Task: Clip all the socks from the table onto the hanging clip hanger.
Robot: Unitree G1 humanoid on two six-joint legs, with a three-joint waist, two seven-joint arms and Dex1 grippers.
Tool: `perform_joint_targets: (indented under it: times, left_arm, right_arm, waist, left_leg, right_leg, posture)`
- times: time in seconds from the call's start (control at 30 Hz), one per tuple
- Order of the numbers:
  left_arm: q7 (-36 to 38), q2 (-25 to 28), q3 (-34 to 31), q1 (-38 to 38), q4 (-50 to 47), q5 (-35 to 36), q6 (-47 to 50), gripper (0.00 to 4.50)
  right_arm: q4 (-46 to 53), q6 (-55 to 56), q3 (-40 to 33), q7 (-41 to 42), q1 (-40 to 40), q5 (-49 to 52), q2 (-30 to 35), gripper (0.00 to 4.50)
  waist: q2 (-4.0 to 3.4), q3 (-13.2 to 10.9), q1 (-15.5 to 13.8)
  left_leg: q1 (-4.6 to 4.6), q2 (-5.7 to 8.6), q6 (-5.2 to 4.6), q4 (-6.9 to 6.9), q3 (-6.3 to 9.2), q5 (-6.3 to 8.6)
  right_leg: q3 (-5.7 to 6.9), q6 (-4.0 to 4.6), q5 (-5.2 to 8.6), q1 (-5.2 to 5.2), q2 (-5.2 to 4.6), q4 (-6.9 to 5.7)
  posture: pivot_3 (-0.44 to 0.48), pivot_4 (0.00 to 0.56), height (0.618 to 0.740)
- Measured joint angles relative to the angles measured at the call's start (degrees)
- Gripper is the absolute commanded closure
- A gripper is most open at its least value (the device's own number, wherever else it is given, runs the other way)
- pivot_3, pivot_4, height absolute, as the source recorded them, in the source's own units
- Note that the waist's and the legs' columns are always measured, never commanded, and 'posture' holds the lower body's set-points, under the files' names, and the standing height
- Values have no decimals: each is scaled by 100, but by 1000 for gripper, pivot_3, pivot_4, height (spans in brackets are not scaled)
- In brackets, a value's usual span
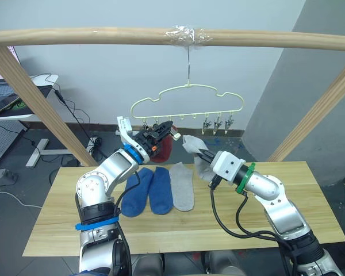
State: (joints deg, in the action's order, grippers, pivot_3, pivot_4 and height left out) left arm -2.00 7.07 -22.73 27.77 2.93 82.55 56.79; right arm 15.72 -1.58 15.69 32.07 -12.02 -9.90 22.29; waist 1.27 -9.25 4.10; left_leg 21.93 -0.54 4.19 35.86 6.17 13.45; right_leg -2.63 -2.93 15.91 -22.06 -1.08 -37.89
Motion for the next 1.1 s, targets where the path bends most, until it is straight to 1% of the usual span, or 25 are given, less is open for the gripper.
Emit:
perform_joint_targets:
  times: [0.47, 1.1]
  left_arm:
    - [-27, -43, 70, -1, -1, 5, 0, 4259]
    - [-86, -43, 98, 0, -1, 8, -13, 4259]
  right_arm:
    - [0, 56, 37, 5, -101, -81, -18, 4411]
    - [33, 138, 139, 6, -266, -370, -13, 4411]
  waist:
    - [0, 0, 1]
    - [0, 0, 0]
  left_leg:
    - [0, 0, 0, 0, 0, 0]
    - [0, 0, 0, 1, 0, 0]
  right_leg:
    - [0, 0, 0, 0, 0, 0]
    - [0, 0, 0, 0, 0, -1]
  posture:
    - [-86, 127, 740]
    - [-92, 133, 740]
